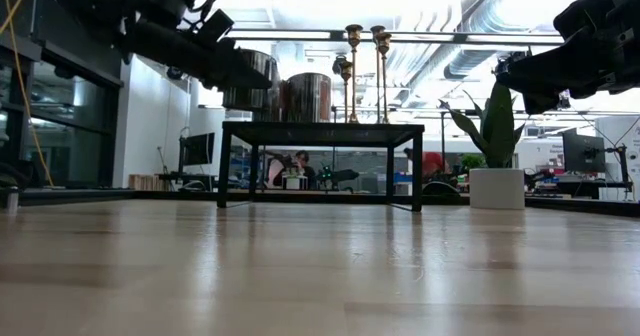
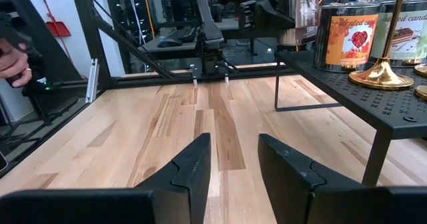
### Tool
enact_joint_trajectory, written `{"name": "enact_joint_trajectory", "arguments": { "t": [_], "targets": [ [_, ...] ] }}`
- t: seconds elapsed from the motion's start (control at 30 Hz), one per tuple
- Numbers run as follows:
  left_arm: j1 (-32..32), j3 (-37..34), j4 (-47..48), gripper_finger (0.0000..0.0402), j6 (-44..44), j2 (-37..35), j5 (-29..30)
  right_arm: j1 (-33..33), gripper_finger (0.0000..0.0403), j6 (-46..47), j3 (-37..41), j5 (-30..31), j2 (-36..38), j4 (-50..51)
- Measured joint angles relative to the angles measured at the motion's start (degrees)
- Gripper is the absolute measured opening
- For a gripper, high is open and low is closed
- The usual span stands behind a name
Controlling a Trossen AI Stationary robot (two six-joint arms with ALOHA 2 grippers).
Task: Pick & Place candle stick holders
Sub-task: Put the scented candle on the shelf
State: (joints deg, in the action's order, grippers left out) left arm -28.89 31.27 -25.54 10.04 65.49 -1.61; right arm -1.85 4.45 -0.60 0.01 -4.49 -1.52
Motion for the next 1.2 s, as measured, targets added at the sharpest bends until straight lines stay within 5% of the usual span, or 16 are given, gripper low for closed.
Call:
{"name": "enact_joint_trajectory", "arguments": {
  "t": [0.67,1.2],
  "targets": [
    [-2.21,0.09,-1.06,0.0353,0.2,1.36,-3.55,0.01,0.0117,0.0,-0.02,-0.01,0.0,-0.01],
    [-3.55,0.09,1.39,0.0353,1.73,0.53,2.54,0.02,0.0117,0.01,-0.01,-0.02,0.0,0.0]
  ]
}}
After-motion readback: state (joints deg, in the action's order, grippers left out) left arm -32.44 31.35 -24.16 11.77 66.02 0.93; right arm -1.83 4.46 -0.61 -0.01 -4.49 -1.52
